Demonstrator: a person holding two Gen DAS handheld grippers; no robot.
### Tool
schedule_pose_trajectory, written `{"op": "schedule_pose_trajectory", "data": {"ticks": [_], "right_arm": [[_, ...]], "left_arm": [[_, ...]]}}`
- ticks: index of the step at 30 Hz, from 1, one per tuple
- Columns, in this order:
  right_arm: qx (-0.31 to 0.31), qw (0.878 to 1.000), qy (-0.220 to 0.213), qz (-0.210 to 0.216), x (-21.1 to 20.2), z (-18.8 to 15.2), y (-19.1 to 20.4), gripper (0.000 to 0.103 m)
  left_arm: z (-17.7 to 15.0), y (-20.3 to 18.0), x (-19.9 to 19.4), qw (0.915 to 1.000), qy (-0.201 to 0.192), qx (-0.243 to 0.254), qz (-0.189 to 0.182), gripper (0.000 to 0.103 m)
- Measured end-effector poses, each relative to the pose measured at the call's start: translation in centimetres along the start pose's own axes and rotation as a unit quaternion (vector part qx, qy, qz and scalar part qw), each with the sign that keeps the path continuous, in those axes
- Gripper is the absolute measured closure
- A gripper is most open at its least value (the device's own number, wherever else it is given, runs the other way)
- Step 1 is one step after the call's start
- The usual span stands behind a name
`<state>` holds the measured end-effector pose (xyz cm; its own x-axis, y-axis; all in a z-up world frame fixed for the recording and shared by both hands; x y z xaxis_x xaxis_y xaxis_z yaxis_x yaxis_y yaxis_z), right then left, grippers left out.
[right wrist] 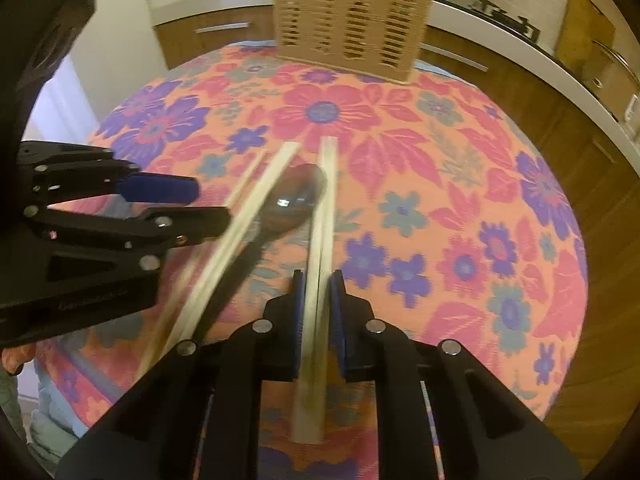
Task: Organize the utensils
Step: 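Grasp a wooden chopstick with the right tool while the left tool grasps another chopstick, then lift both chopsticks over the beige basket and open both tools to drop them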
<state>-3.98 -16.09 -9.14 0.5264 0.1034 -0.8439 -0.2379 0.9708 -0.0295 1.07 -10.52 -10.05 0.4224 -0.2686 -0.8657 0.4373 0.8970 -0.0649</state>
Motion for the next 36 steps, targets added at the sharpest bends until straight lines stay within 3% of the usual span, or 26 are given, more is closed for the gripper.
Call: {"op": "schedule_pose_trajectory", "data": {"ticks": [5,9,14,19,23,26,27,28,30,33,35,36], "right_arm": [[0.035,0.999,0.006,-0.011,-0.1,-0.2,-2.8,0.093],[0.058,0.998,0.009,-0.010,-0.1,-0.5,-4.5,0.093],[0.082,0.997,0.014,0.006,-0.1,-0.6,-5.7,0.093],[0.095,0.995,0.020,-0.011,-0.1,-0.6,-7.6,0.093],[0.112,0.993,0.036,0.011,0.4,-0.6,-8.3,0.092],[0.110,0.992,0.055,0.037,0.8,0.2,-8.5,0.085],[0.109,0.991,0.060,0.042,0.9,0.6,-8.6,0.078],[0.108,0.991,0.064,0.044,1.1,0.9,-8.7,0.069],[0.106,0.991,0.071,0.050,1.5,1.7,-8.8,0.067],[0.099,0.991,0.081,0.046,2.2,2.8,-8.8,0.068],[0.090,0.991,0.093,0.036,2.9,3.4,-8.5,0.078],[0.081,0.992,0.093,0.024,3.0,3.5,-8.4,0.090]], "left_arm": [[0.0,-0.1,0.2,1.0000,0.000,0.006,0.005,0.070],[0.1,0.2,0.2,0.9993,-0.001,0.016,0.034,0.093],[0.2,1.3,0.0,0.9998,-0.007,-0.011,0.014,0.099],[0.1,3.7,-0.6,0.9987,-0.011,-0.050,0.006,0.099],[-0.1,4.4,-0.6,0.9978,-0.003,-0.064,-0.016,0.099],[0.1,4.6,-0.5,0.9967,0.003,-0.071,-0.038,0.095],[0.2,4.6,-0.5,0.9964,0.005,-0.073,-0.044,0.090],[0.4,4.5,-0.5,0.9965,0.004,-0.070,-0.045,0.086],[0.7,4.5,-0.5,0.9977,0.005,-0.059,-0.033,0.083],[1.0,4.1,0.1,0.9988,0.018,-0.039,-0.021,0.083],[1.2,3.8,0.3,0.9994,0.023,-0.025,-0.009,0.083],[1.3,3.5,0.5,0.9996,0.025,-0.016,0.001,0.083]]}}
Point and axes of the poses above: each gripper's, at about its wrist camera, not at the fingertips, and x roughly the way its jaws point, y to its left, z to its top, the point moved 6 cm from there along x, roughly the way its jaws point, and after that the axes turned 2 degrees about -x, right-handed, at the moved point
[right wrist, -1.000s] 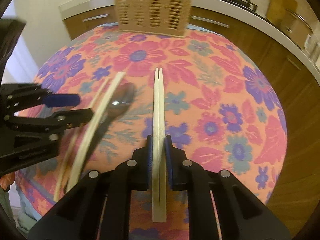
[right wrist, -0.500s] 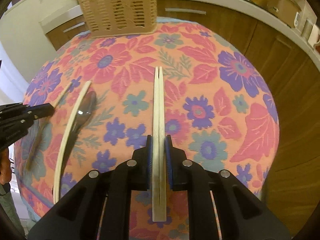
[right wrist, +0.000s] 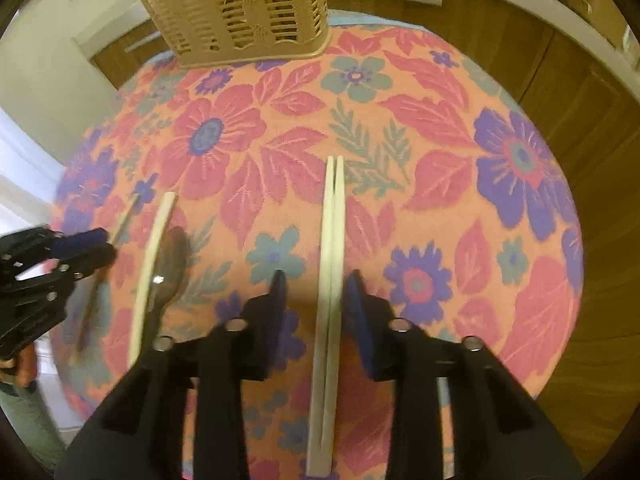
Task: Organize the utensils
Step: 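Lift both chopsticks over the beige basket and open both tools to drop them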
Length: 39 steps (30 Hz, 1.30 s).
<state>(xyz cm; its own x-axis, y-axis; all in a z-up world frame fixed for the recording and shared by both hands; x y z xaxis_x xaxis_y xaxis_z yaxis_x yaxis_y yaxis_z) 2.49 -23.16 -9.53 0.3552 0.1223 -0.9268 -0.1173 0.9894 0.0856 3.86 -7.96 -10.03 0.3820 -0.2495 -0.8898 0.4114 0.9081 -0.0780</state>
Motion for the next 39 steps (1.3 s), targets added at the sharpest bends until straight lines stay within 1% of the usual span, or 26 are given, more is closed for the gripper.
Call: {"op": "schedule_pose_trajectory", "data": {"ticks": [1,2,3,4,5,6,8,9,11,12,13,15,16,18,19,20,22,23,26,28,30,32,34,35,37,39], "right_arm": [[-0.016,1.000,0.001,-0.013,0.1,0.1,0.4,0.093],[-0.025,1.000,0.000,-0.015,0.0,0.1,0.8,0.093],[-0.032,0.999,-0.002,-0.014,0.0,0.2,1.2,0.093],[-0.038,0.999,-0.006,-0.011,-0.1,0.2,1.5,0.093],[-0.042,0.999,-0.015,-0.004,-0.5,0.4,1.8,0.093],[-0.044,0.999,-0.028,0.002,-1.1,0.7,2.0,0.093],[-0.042,0.998,-0.054,0.015,-2.5,1.7,2.1,0.093],[-0.040,0.997,-0.064,0.020,-3.0,2.0,2.2,0.093],[-0.040,0.994,-0.098,0.033,-5.0,3.4,2.3,0.093],[-0.042,0.992,-0.114,0.037,-5.9,4.3,2.3,0.093],[-0.043,0.989,-0.136,0.044,-7.1,5.4,2.4,0.093],[-0.042,0.983,-0.172,0.056,-9.0,7.2,2.4,0.093],[-0.040,0.980,-0.185,0.061,-9.8,8.1,2.3,0.093],[-0.036,0.974,-0.214,0.065,-11.2,9.9,2.2,0.093],[-0.035,0.970,-0.232,0.067,-12.1,11.0,2.1,0.093],[-0.034,0.967,-0.243,0.069,-12.6,11.8,2.2,0.093],[-0.034,0.958,-0.273,0.076,-13.9,13.8,2.1,0.093],[-0.033,0.954,-0.288,0.076,-14.5,14.8,2.1,0.093],[-0.031,0.942,-0.325,0.074,-15.8,17.6,1.9,0.093],[-0.024,0.934,-0.347,0.079,-16.5,19.6,1.8,0.094],[-0.016,0.928,-0.365,0.075,-16.7,21.3,1.4,0.094],[-0.010,0.921,-0.384,0.069,-16.7,23.1,1.0,0.094],[-0.001,0.915,-0.400,0.054,-16.3,24.6,0.4,0.093],[0.001,0.911,-0.408,0.056,-16.1,25.3,0.1,0.093],[0.005,0.904,-0.422,0.072,-15.6,26.4,-0.3,0.093],[0.013,0.895,-0.440,0.073,-15.2,27.1,-0.5,0.093]], "left_arm": [[0.1,-0.3,0.1,0.9999,0.000,0.010,0.013,0.083],[0.0,-0.5,0.2,0.9996,-0.002,0.015,0.024,0.083],[-0.1,-0.9,0.3,0.9987,-0.005,0.026,0.044,0.084],[-0.1,-1.2,0.4,0.9977,-0.009,0.036,0.057,0.098],[-0.1,-1.5,0.4,0.9967,-0.015,0.043,0.066,0.099],[0.0,-1.6,0.4,0.9970,-0.018,0.040,0.064,0.099],[0.6,-1.4,-0.1,0.9980,-0.032,0.027,0.048,0.099],[1.3,-1.3,-0.7,0.9978,-0.049,0.022,0.039,0.099],[2.8,-0.9,-2.4,0.9962,-0.084,0.007,0.022,0.099],[3.6,-0.7,-3.3,0.9942,-0.105,0.001,0.021,0.099],[4.9,-0.5,-4.8,0.9907,-0.135,-0.006,0.015,0.099],[7.0,-0.5,-6.6,0.9856,-0.168,-0.015,0.004,0.099],[8.1,-0.5,-7.5,0.9824,-0.186,-0.018,0.001,0.099],[11.1,-0.5,-9.8,0.9725,-0.232,-0.019,-0.004,0.099],[12.1,-0.7,-10.6,0.9689,-0.246,-0.021,-0.009,0.099],[13.9,-0.6,-11.9,0.9622,-0.270,-0.025,-0.020,0.099],[15.9,-0.7,-13.6,0.9519,-0.303,-0.031,-0.037,0.099],[17.1,-0.7,-14.8,0.9435,-0.326,-0.033,-0.049,0.099],[20.2,-0.8,-16.6,0.9259,-0.371,-0.035,-0.060,0.099],[22.1,-1.1,-17.2,0.9185,-0.388,-0.034,-0.068,0.099],[24.2,-1.0,-17.2,0.9111,-0.404,-0.039,-0.075,0.099],[25.6,-0.8,-17.1,0.9031,-0.419,-0.043,-0.084,0.099],[26.6,-0.2,-16.7,0.8949,-0.436,-0.049,-0.082,0.099],[27.3,0.2,-16.3,0.8900,-0.446,-0.052,-0.081,0.099],[28.3,1.3,-15.6,0.8844,-0.455,-0.064,-0.082,0.099],[29.1,2.2,-14.7,0.8805,-0.459,-0.080,-0.085,0.099]]}}
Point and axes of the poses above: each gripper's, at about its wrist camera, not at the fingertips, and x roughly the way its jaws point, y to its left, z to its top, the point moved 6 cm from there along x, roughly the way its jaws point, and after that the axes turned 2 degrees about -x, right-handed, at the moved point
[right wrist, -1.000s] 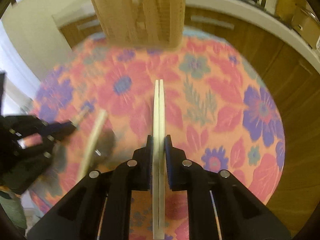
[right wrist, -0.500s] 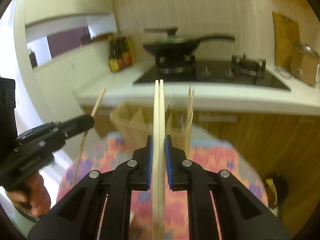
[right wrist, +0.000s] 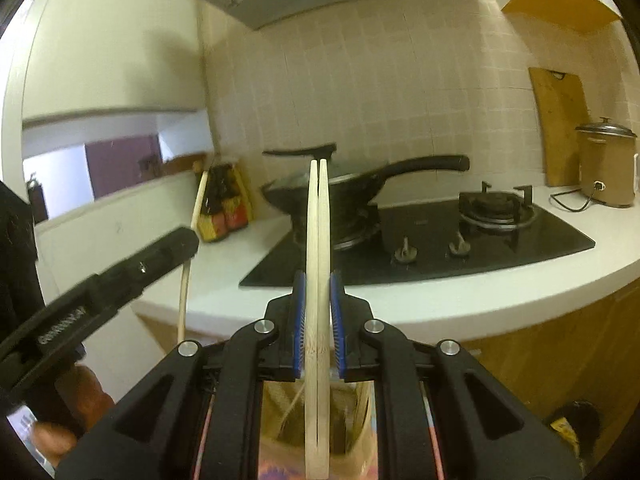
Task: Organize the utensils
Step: 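Lift both chopsticks over the beige basket and open both tools to drop them, then move both open tools back down to the last spoon and chopstick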
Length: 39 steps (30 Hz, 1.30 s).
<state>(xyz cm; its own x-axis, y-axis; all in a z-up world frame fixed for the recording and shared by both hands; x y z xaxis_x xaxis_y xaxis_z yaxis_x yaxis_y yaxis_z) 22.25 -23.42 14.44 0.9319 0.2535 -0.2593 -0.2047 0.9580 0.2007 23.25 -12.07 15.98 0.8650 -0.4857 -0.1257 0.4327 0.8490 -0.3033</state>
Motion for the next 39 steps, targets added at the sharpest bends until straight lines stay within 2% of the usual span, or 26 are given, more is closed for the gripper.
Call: {"op": "schedule_pose_trajectory", "data": {"ticks": [5,15,16,18,21,23,25,27,36,39], "right_arm": [[-0.008,0.999,-0.038,-0.022,1.8,-0.3,-0.2,0.093],[-0.019,0.998,-0.053,-0.031,2.5,-2.6,-0.2,0.093],[-0.025,0.998,-0.053,-0.031,2.2,-2.8,0.1,0.093],[-0.032,0.998,-0.044,-0.027,1.8,-3.1,0.4,0.091],[-0.026,0.999,-0.035,-0.015,0.3,-3.6,0.4,0.081],[-0.029,0.999,-0.026,-0.011,-1.1,-3.9,0.5,0.081],[-0.029,0.999,-0.025,-0.009,-3.0,-4.2,0.6,0.081],[-0.031,0.999,-0.021,-0.007,-4.5,-4.5,0.8,0.081],[-0.043,0.999,0.007,0.001,-11.8,-5.8,2.5,0.077],[-0.038,0.999,0.033,0.005,-14.0,-7.1,3.1,0.069]], "left_arm": [[-0.7,1.8,1.4,0.9996,-0.019,-0.010,0.016,0.099],[-2.0,3.1,1.7,0.9989,-0.037,-0.002,0.028,0.098],[-2.2,3.2,1.6,0.9991,-0.033,-0.002,0.027,0.092],[-2.5,3.2,1.2,0.9994,-0.023,-0.004,0.025,0.090],[-3.0,3.5,0.0,0.9996,-0.011,-0.014,0.020,0.085],[-3.3,3.6,-1.1,0.9996,-0.004,-0.021,0.019,0.078],[-3.5,3.4,-2.2,0.9996,-0.001,-0.023,0.017,0.063],[-3.6,3.1,-3.7,0.9996,0.004,-0.024,0.014,0.056],[-3.3,-0.1,-11.4,0.9999,0.011,-0.012,0.001,0.037],[-3.7,-1.1,-13.9,0.9997,0.024,-0.004,0.004,0.035]]}}
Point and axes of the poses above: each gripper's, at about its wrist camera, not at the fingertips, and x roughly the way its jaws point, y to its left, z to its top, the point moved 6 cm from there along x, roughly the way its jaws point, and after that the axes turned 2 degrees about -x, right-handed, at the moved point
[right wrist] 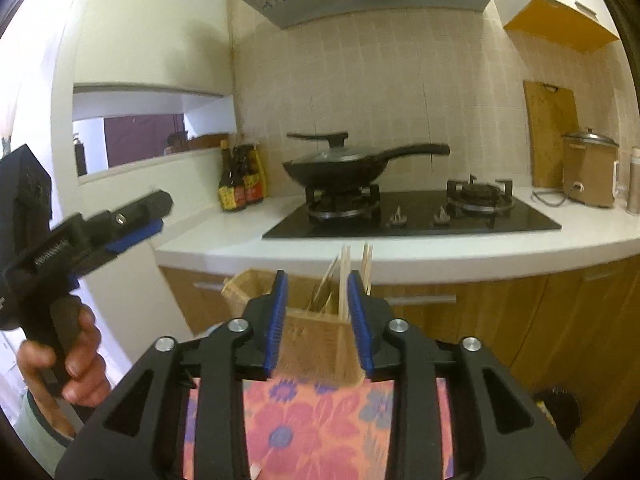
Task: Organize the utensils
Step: 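Move both open tools back down to the last spoon and chopstick, then grasp the last chopstick with the left tool while the right tool grasps the metal spoon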
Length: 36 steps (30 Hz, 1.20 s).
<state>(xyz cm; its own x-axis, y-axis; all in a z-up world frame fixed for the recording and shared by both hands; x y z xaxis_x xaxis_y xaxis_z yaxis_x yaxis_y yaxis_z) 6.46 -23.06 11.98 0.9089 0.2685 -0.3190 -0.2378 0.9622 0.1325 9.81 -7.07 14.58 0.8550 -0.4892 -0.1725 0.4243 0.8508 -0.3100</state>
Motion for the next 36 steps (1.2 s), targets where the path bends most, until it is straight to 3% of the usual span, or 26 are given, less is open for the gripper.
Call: {"op": "schedule_pose_trajectory", "data": {"ticks": [2,10,14,18,22,25,27,31,36], "right_arm": [[0.005,1.000,0.012,0.001,-1.0,-1.1,0.4,0.060],[0.010,0.995,0.094,-0.002,-3.1,-7.5,2.5,0.059],[0.031,0.989,0.148,0.003,-3.0,-11.0,2.7,0.059],[0.045,0.983,0.176,0.000,-3.1,-13.0,2.4,0.059],[0.060,0.976,0.207,-0.008,-2.9,-14.6,2.0,0.059],[0.060,0.971,0.233,-0.009,-2.3,-15.7,1.9,0.059],[0.056,0.968,0.243,-0.014,-2.1,-16.3,2.0,0.059],[0.064,0.964,0.257,-0.015,-1.9,-17.3,1.7,0.059],[0.082,0.961,0.265,-0.014,-1.9,-17.8,0.7,0.059]], "left_arm": [[-0.7,-0.5,-1.5,0.9999,0.013,0.006,0.005,0.035],[-6.5,0.0,-4.9,0.9946,0.101,0.006,0.024,0.037],[-10.8,1.0,-5.4,0.9857,0.166,-0.012,0.025,0.042],[-15.3,2.0,-4.9,0.9698,0.240,-0.042,0.009,0.045],[-20.2,2.4,-3.4,0.9421,0.326,-0.078,-0.005,0.048],[-22.9,2.1,-2.4,0.9266,0.369,-0.074,-0.003,0.048],[-24.1,1.6,-1.8,0.9214,0.385,-0.053,0.007,0.049],[-25.9,1.1,-0.7,0.9079,0.417,-0.019,0.034,0.069],[-26.8,0.5,-0.4,0.9022,0.428,0.011,0.051,0.071]]}}
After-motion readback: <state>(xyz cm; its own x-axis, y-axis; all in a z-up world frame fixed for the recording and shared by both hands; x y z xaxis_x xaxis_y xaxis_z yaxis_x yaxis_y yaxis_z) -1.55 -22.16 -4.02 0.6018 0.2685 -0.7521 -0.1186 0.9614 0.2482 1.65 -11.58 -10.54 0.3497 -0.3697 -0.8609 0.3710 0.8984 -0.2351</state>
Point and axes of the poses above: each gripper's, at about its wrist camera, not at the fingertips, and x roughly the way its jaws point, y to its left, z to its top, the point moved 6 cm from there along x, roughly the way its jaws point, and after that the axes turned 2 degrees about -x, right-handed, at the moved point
